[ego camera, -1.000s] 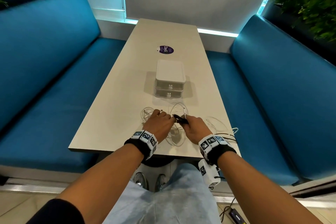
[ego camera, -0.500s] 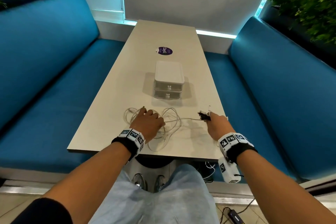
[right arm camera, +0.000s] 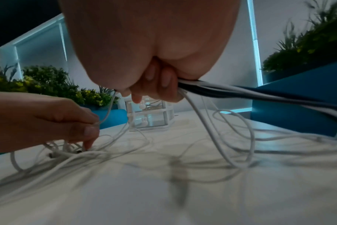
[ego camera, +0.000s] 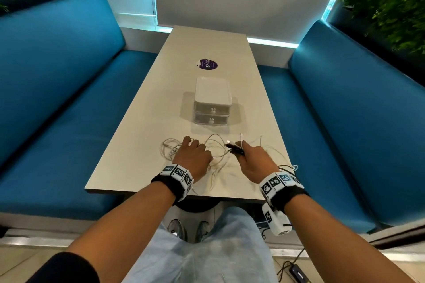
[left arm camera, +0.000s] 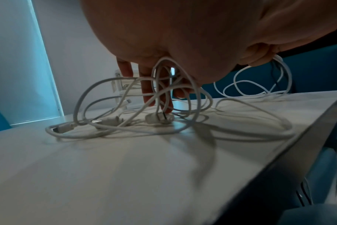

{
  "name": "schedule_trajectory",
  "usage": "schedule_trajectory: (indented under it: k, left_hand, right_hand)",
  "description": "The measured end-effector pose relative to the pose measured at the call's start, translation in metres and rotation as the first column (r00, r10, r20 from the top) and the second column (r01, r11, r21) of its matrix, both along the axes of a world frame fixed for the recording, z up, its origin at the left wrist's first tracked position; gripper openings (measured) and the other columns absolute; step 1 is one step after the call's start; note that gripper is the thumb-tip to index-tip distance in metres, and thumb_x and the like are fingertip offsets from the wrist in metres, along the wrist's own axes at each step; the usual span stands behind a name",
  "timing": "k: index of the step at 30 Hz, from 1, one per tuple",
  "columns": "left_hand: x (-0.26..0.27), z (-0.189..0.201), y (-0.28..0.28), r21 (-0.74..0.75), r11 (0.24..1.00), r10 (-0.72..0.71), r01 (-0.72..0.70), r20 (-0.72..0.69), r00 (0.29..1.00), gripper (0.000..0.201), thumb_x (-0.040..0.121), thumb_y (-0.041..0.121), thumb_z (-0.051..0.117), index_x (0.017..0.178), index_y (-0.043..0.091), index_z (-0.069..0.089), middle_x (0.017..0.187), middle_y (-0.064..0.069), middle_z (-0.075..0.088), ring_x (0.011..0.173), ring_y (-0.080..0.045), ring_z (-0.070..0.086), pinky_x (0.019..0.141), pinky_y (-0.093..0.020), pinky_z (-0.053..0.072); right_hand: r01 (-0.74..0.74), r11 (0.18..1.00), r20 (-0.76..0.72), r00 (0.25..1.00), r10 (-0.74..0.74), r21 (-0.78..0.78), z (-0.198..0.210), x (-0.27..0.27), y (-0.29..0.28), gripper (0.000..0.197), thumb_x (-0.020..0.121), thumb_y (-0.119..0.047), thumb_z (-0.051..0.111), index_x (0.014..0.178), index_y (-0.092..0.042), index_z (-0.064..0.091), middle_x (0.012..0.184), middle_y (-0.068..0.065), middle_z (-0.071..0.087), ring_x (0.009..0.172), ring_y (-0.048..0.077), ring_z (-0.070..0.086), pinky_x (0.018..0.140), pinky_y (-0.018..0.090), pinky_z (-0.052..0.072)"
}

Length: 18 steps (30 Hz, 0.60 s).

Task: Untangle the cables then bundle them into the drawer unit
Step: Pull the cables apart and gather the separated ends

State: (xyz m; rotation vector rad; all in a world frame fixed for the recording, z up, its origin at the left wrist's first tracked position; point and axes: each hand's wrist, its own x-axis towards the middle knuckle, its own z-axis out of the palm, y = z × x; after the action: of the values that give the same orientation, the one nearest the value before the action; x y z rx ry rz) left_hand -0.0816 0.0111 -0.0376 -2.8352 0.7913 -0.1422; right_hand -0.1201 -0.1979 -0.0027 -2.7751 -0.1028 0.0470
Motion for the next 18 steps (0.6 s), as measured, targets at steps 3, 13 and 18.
schedule_trajectory:
  k: [3, 13, 18]
  left_hand:
    - [0.006, 0.002, 0.009, -0.026, 0.998, 0.052, -0.052, -0.018, 0.999, 0.031, 0.101, 0.034, 0.037, 0.114, 0.023, 0.063, 0.117, -0.002, 0.063, 0.117, -0.027, 0.048, 0.106, -0.048, 0.02]
    - [0.011, 0.002, 0.023, -0.01, 0.991, 0.132, -0.132, -0.016, 0.991, 0.04, 0.102, 0.044, 0.03, 0.121, 0.023, 0.059, 0.126, -0.001, 0.06, 0.123, -0.027, 0.046, 0.105, -0.047, 0.021]
    - [0.011, 0.001, 0.022, -0.006, 0.99, 0.141, -0.141, -0.015, 0.99, 0.04, 0.102, 0.044, 0.031, 0.12, 0.022, 0.059, 0.126, -0.002, 0.06, 0.123, -0.028, 0.046, 0.105, -0.047, 0.023]
  right_hand:
    - [-0.008, 0.999, -0.043, 0.999, 0.007, -0.042, 0.0, -0.004, -0.013, 0.022, 0.098, -0.038, 0.048, 0.105, -0.018, 0.055, 0.087, 0.013, 0.067, 0.075, 0.033, 0.062, 0.067, 0.041, 0.053]
    - [0.526, 0.84, -0.024, 0.846, -0.533, -0.134, 0.006, -0.004, -0.067, 0.024, 0.092, -0.015, 0.038, 0.105, -0.014, 0.058, 0.102, 0.016, 0.062, 0.094, 0.036, 0.058, 0.076, 0.039, 0.049]
    - [0.619, 0.776, 0.02, 0.783, -0.621, -0.123, 0.002, -0.009, -0.079, 0.024, 0.095, -0.016, 0.04, 0.112, -0.01, 0.056, 0.101, 0.014, 0.063, 0.089, 0.036, 0.06, 0.069, 0.038, 0.044]
